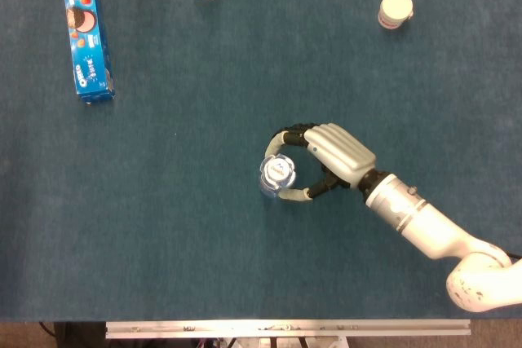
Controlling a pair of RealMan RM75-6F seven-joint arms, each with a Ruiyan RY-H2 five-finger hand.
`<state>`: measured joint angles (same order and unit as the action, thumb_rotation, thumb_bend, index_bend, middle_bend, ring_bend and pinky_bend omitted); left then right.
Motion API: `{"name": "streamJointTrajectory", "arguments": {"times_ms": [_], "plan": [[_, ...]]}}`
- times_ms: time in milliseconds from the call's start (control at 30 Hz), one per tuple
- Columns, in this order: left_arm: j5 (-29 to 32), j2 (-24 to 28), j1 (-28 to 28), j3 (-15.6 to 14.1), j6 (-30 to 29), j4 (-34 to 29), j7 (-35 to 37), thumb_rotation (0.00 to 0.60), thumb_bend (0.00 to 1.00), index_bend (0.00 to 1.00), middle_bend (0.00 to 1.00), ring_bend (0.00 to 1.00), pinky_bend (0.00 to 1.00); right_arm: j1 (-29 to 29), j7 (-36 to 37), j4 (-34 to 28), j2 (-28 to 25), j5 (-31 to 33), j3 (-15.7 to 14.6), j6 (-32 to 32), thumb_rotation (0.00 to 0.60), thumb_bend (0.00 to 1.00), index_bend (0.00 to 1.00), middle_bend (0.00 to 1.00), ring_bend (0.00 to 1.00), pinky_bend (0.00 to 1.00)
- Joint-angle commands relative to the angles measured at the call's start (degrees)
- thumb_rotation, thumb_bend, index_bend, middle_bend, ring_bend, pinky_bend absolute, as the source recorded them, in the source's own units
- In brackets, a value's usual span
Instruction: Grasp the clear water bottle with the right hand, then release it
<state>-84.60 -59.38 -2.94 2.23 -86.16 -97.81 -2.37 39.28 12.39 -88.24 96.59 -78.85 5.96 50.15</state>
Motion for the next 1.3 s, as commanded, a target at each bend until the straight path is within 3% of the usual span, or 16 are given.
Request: {"name": "streamJointTrajectory", "arguments": {"times_ms": [33,167,333,700,933,1300], "plan": [[0.0,0.0,0.0,-0.1,0.1,0.0,-0.1,0.6,0.29,0.11,0.18,0.12,0.17,0.2,0.3,-0.1,-0.4,-0.4,-0.2,-0.3,0.6,0.07,0.23,0.34,0.26,0.26],[0.1,0.0,-0.2,0.1,0.3,-0.2,-0.2,0.6,0.29,0.11,0.17,0.12,0.17,0.4,0.7,-0.3,-1.1,-1.1,-0.4,-0.5,0.6,0.05,0.08,0.26,0.2,0.22],[-0.1,-0.1,-0.2,0.1,0.1,-0.1,-0.1,0.6,0.29,0.11,0.17,0.12,0.17,0.0,-1.0,-1.5,-2.6,-1.8,-0.8,0.8,0.6,0.05,0.0,0.23,0.18,0.21],[0.3,-1.0,-0.9,0.7,0.7,1.3,-0.5,0.6,0.29,0.11,0.17,0.12,0.17,-5.3,-10.0,-11.1,-15.5,-2.7,-3.8,7.9,0.6,0.05,0.0,0.23,0.18,0.21],[0.7,-2.1,-1.6,1.1,1.3,2.7,-1.4,0.6,0.29,0.11,0.17,0.12,0.17,-13.0,-17.7,-15.1,-24.7,-4.1,-5.9,19.7,0.6,0.15,0.07,0.29,0.18,0.22],[-0.4,-4.0,-2.1,1.5,0.0,2.9,-4.0,0.6,0.29,0.11,0.17,0.12,0.17,-23.0,-21.3,-16.6,-31.1,-4.2,-7.2,32.4,0.6,0.15,0.13,0.3,0.18,0.22]]}}
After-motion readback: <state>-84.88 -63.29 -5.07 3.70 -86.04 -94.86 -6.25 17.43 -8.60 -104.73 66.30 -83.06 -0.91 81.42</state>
